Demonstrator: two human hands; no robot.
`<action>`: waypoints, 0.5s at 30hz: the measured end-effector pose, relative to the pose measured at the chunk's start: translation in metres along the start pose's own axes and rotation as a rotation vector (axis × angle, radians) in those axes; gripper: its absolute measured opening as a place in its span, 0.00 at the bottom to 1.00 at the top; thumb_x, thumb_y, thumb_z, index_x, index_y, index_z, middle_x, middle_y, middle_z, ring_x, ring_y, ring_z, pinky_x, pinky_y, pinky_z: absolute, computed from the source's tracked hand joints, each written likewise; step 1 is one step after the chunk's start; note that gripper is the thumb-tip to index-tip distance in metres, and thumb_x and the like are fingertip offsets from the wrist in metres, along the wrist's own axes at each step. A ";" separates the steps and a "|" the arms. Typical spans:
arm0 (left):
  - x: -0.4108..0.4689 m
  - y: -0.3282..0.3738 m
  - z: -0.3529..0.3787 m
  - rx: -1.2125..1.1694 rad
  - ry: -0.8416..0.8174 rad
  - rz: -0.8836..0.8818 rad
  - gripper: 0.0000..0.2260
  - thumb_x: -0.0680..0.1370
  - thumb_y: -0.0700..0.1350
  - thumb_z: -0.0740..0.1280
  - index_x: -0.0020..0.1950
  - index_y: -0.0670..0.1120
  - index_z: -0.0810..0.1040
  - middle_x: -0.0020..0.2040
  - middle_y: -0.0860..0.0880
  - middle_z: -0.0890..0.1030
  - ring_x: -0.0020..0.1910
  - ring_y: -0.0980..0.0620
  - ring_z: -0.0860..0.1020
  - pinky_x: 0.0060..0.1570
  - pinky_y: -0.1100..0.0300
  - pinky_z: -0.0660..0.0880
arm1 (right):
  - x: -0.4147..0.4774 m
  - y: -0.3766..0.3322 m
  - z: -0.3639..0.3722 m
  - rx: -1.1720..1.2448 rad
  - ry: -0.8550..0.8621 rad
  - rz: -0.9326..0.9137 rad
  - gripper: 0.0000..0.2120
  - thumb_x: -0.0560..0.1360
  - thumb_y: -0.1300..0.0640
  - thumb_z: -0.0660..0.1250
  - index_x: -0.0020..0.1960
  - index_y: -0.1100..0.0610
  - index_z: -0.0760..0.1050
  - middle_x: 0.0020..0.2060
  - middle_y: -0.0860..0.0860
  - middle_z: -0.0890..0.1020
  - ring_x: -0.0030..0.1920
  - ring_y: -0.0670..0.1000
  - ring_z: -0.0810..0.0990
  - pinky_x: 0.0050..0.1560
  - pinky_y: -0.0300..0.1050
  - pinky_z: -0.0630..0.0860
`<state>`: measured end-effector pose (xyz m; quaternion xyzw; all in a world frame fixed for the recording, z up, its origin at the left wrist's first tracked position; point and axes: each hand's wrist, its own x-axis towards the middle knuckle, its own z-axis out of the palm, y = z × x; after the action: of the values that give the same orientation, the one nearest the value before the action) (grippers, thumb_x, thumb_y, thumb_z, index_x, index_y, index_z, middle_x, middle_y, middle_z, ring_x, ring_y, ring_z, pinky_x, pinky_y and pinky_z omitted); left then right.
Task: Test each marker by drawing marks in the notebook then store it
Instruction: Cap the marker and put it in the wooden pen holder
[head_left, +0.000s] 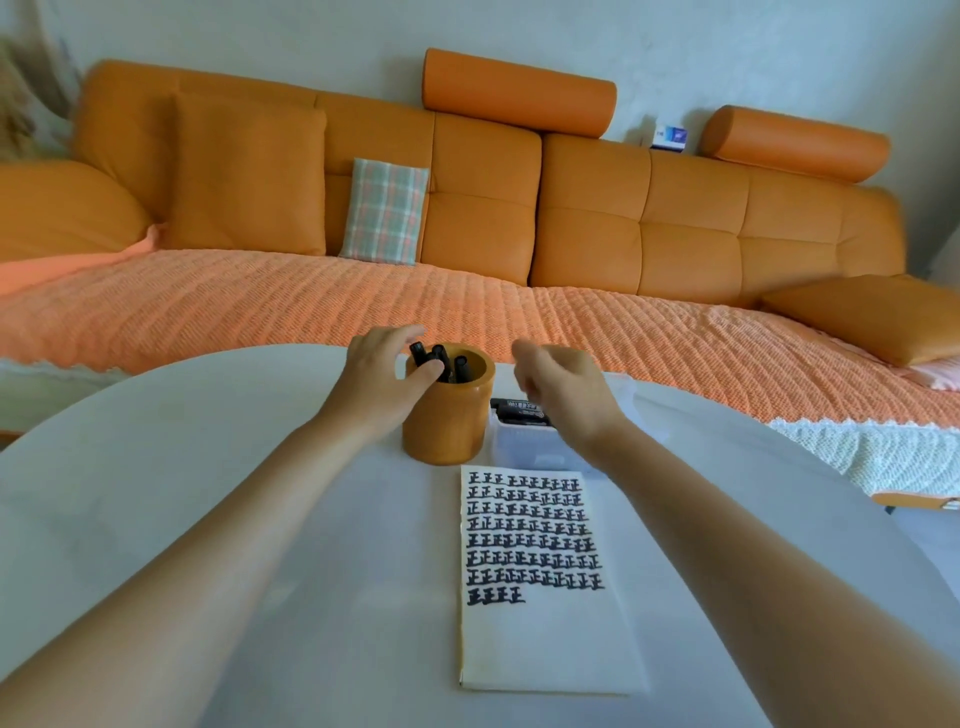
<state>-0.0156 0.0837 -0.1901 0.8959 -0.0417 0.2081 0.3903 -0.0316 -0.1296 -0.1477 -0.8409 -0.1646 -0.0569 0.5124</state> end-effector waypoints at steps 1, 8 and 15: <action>0.003 -0.002 -0.002 0.004 -0.004 0.027 0.20 0.78 0.53 0.66 0.70 0.52 0.71 0.66 0.51 0.71 0.68 0.50 0.64 0.68 0.49 0.64 | 0.009 -0.004 -0.001 0.116 -0.022 0.016 0.21 0.77 0.40 0.60 0.35 0.56 0.69 0.28 0.51 0.66 0.28 0.48 0.62 0.30 0.44 0.60; 0.012 -0.006 -0.009 0.019 0.008 0.161 0.16 0.77 0.48 0.69 0.64 0.48 0.78 0.55 0.51 0.79 0.54 0.52 0.73 0.53 0.58 0.69 | 0.064 -0.024 0.015 0.245 0.087 -0.070 0.11 0.85 0.59 0.52 0.57 0.55 0.73 0.39 0.55 0.72 0.38 0.52 0.73 0.41 0.50 0.75; 0.018 -0.004 -0.010 -0.083 0.035 0.140 0.14 0.76 0.41 0.70 0.62 0.48 0.80 0.52 0.53 0.82 0.49 0.59 0.77 0.45 0.76 0.68 | 0.082 -0.018 0.034 0.401 0.105 -0.075 0.08 0.82 0.65 0.58 0.58 0.56 0.71 0.40 0.54 0.81 0.45 0.55 0.84 0.54 0.54 0.80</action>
<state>-0.0014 0.0953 -0.1790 0.8701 -0.1060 0.2488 0.4121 0.0370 -0.0741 -0.1269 -0.7111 -0.1770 -0.0859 0.6750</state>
